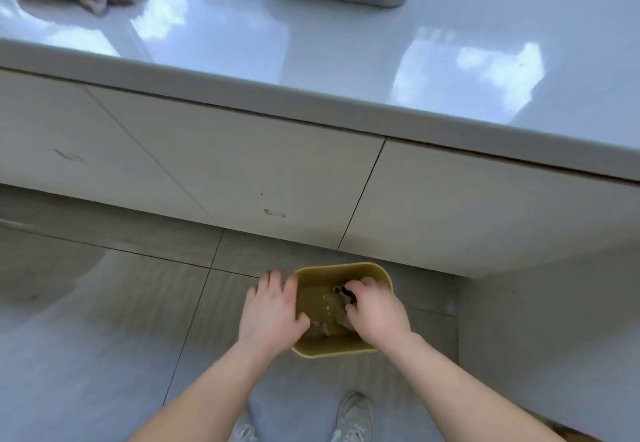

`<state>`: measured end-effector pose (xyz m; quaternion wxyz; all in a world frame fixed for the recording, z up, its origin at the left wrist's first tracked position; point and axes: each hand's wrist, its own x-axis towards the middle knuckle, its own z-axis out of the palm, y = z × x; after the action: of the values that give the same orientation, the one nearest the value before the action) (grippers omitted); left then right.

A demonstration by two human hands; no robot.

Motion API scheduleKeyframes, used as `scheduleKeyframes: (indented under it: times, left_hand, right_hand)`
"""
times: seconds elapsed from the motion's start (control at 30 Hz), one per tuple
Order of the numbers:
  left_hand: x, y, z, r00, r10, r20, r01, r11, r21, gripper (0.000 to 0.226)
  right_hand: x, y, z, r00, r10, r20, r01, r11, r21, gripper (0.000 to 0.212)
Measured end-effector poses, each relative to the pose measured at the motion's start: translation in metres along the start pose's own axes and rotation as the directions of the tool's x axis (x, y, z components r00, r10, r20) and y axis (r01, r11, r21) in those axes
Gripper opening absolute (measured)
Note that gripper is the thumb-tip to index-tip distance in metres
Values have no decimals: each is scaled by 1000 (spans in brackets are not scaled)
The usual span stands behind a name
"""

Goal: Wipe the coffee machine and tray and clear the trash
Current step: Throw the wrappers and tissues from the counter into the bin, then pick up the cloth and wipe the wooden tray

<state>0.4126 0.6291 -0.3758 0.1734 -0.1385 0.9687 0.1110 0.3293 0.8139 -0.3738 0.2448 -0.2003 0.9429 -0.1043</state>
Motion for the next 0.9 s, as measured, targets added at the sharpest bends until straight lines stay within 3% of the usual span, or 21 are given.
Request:
scheduleKeyframes:
  times: [0.43, 0.9]
  left_hand:
    - [-76, -14, -165, 988, -84, -132, 82, 996, -25, 76]
    - [-122, -48, -312, 918, -166, -359, 161, 986, -45, 79]
  right_hand:
    - [-71, -78, -156, 988, -68, -141, 68, 998, -9, 38]
    - [-91, -178, -294, 918, -271, -289, 257, 963, -84, 42]
